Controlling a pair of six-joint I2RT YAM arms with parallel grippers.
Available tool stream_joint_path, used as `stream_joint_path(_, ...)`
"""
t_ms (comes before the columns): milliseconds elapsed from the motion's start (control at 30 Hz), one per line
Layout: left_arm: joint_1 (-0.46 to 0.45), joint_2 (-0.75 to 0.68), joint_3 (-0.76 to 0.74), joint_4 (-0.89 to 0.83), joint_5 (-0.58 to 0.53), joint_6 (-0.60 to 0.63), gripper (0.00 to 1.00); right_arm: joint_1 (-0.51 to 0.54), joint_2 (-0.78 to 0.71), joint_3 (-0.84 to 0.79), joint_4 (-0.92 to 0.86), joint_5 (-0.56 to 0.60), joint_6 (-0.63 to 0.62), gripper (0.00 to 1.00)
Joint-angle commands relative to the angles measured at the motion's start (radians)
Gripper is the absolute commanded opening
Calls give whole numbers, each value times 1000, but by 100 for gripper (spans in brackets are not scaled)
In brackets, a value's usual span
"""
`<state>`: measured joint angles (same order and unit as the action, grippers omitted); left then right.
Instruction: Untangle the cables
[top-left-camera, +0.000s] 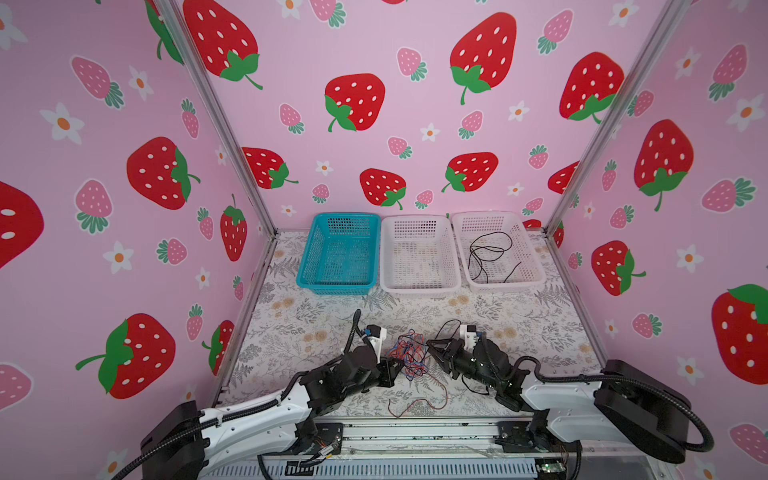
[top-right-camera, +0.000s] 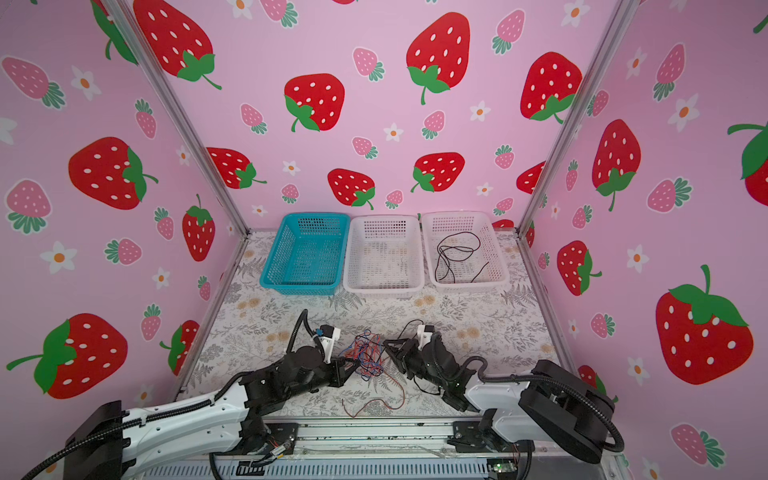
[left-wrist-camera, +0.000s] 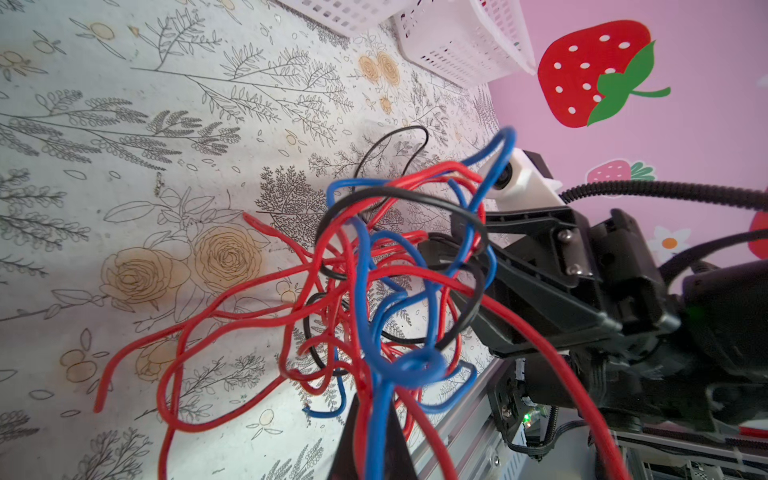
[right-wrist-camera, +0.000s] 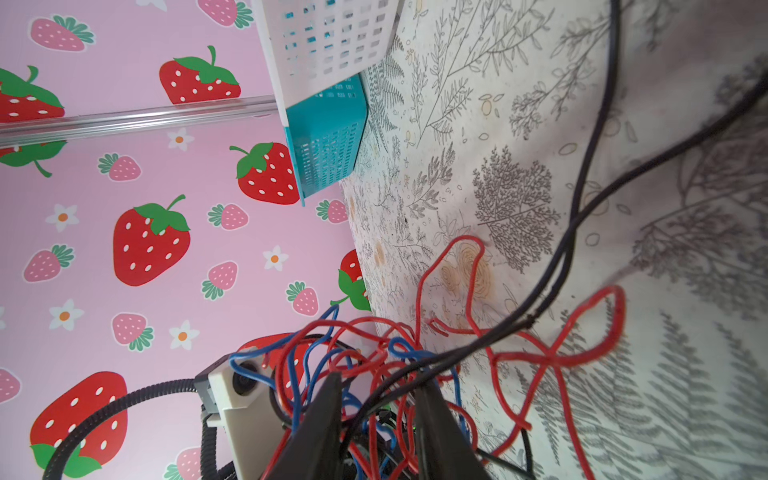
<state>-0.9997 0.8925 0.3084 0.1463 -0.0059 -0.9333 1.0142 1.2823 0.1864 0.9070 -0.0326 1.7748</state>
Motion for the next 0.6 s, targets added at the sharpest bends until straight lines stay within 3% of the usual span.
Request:
stream_joint_path(0,-5,-21,-12,46,10,-10,0,-17,17,22,69,25,0,23)
stream_joint_path(267,-9,-50,-32,49,9,-12,0,-64,-19,18,22,57,-84,1)
stream_joint_path(567,-11,-79,-58,31,15,-19,0,-143,-145,17,-67,40,-184,0)
